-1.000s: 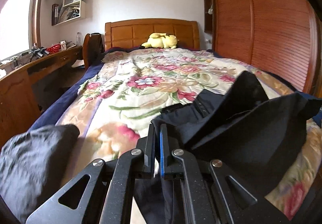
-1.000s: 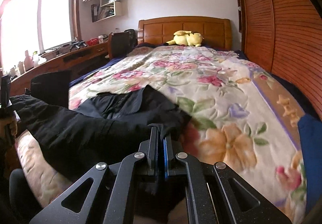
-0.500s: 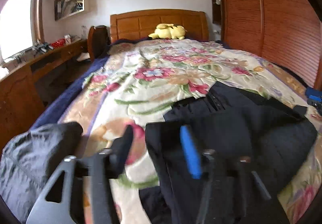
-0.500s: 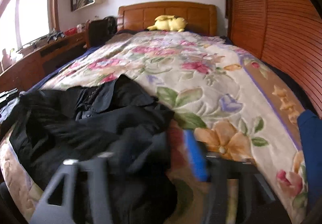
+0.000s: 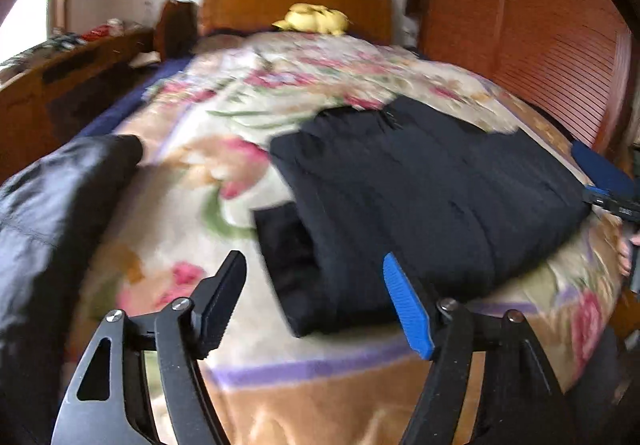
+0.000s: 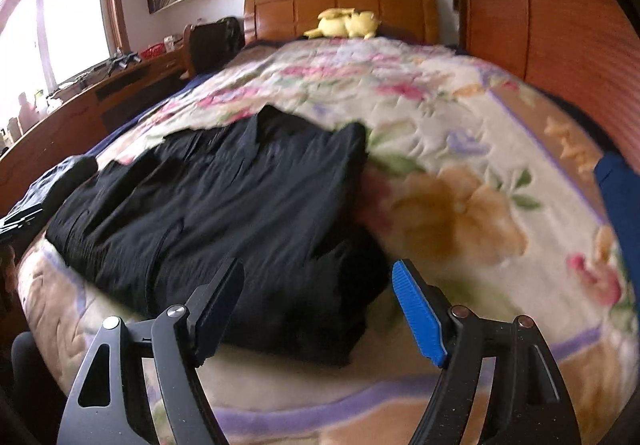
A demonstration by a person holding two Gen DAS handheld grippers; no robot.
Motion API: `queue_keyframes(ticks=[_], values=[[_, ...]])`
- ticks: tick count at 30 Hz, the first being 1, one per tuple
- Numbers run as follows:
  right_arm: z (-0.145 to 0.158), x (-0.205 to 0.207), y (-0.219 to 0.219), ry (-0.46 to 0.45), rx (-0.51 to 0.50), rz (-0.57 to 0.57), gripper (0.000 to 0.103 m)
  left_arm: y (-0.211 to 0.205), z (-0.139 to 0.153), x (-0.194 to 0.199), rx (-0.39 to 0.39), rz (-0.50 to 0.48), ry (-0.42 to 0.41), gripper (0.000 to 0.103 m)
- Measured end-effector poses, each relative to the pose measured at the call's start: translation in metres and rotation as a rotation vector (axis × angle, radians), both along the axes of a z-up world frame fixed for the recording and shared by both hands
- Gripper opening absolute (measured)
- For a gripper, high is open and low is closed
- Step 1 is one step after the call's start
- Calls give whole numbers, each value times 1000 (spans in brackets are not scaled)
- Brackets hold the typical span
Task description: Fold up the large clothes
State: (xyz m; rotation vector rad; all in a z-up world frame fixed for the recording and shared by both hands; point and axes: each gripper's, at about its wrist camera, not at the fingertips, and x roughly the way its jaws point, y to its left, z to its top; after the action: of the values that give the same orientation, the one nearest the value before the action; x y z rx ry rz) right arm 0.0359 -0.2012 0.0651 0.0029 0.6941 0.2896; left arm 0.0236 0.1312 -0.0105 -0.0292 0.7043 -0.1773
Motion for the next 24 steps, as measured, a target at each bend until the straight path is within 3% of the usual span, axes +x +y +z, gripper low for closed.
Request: queue_keyframes(ticks=[4,8,13,16,18,22,23,24], values=[[-11,7,5,34,-6,-4,78,-7,-5,4,23,-14,22,54],[-19,24,16,84,-57,-14,80,-11,-12,11,35,-22,47,53],[-23,30,23,92,-51,2,81,-15,-22,17,40,-18,85,52],[-25,32,22,101,-38,23,81,-19,-24,18,42,-34,99,41],[-27,32,19,101,-34,42,76,-23,-25,18,32,-63,111,28],[-30,27,21,88,-46,91,44,-35,-25,14,71,-98,111,8],[-28,25,20,80,-46,99,33,-36,-24,13,73,-96,106,8],[-26,22,20,67,-39,112,28,-37,-22,11,76,-92,100,7]])
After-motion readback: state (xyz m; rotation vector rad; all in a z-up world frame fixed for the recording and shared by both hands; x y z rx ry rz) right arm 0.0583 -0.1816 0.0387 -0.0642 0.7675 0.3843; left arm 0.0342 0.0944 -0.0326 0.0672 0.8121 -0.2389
